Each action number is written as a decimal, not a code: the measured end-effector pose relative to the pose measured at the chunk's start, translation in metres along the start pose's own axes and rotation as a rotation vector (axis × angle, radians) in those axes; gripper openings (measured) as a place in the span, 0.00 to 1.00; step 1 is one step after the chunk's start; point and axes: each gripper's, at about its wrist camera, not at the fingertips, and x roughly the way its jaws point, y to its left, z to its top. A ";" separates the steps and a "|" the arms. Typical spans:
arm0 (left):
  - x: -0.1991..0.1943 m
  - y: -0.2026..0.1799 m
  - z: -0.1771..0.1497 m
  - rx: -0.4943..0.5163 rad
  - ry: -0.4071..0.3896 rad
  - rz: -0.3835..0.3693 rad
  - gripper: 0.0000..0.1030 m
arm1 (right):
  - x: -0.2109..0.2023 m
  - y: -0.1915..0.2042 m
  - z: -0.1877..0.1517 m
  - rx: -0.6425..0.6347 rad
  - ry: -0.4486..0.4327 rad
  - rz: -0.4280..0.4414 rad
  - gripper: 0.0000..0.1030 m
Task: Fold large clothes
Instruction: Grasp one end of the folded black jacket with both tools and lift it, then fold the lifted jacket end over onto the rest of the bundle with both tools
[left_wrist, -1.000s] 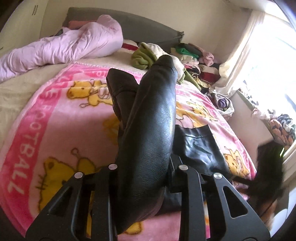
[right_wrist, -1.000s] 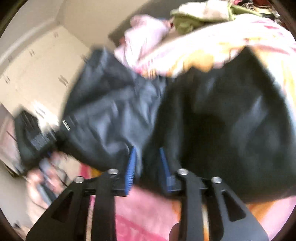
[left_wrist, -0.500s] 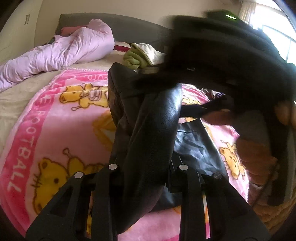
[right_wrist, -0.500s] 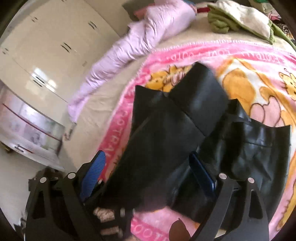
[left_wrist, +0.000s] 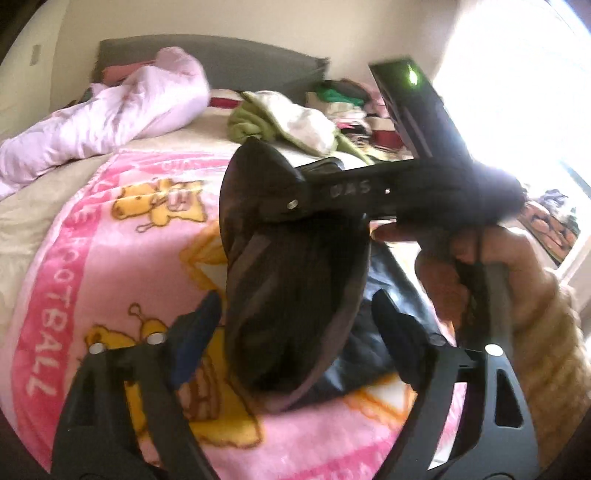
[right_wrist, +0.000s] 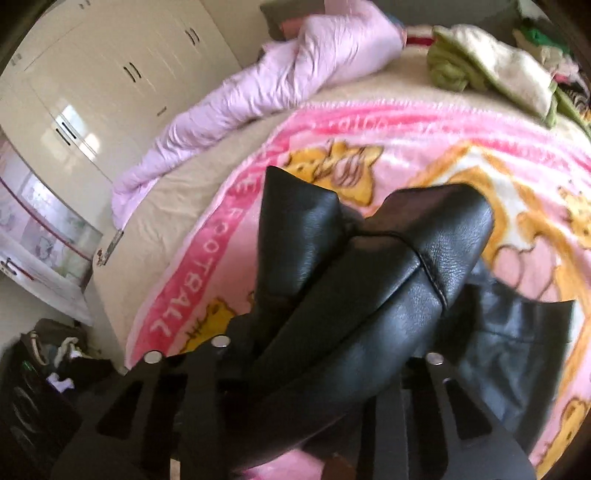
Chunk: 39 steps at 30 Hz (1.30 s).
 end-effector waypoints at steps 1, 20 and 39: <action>-0.007 -0.002 -0.001 0.005 -0.004 -0.009 0.74 | -0.008 -0.009 -0.001 0.007 -0.011 0.013 0.23; 0.129 0.031 -0.011 -0.335 0.226 -0.247 0.83 | -0.099 -0.175 -0.059 0.124 -0.192 0.190 0.22; 0.156 -0.010 -0.024 -0.186 0.317 -0.160 0.83 | -0.058 -0.188 -0.078 0.330 0.021 -0.222 0.23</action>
